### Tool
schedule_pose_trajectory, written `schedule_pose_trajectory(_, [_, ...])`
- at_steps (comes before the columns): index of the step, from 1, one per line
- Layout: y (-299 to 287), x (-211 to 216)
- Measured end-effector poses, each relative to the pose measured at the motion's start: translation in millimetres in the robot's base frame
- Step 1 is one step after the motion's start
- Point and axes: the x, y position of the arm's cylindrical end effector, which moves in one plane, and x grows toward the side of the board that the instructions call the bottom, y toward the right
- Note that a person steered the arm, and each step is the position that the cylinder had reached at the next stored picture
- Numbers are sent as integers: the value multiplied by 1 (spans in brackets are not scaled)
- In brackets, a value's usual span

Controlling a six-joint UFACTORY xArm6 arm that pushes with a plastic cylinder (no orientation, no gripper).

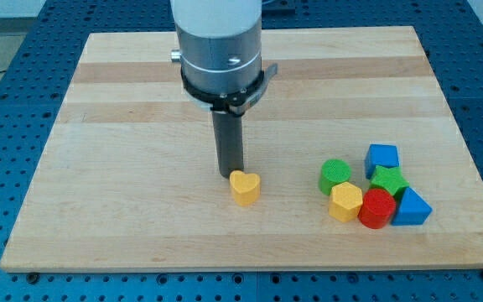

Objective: Push the yellow heart into the green circle

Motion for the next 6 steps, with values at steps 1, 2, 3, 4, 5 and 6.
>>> schedule_pose_trajectory(1, [-28, 18])
schedule_pose_trajectory(2, [-47, 41])
schedule_pose_trajectory(3, [-43, 56])
schedule_pose_trajectory(4, [-25, 48])
schedule_pose_trajectory(5, [32, 32])
schedule_pose_trajectory(6, [87, 21])
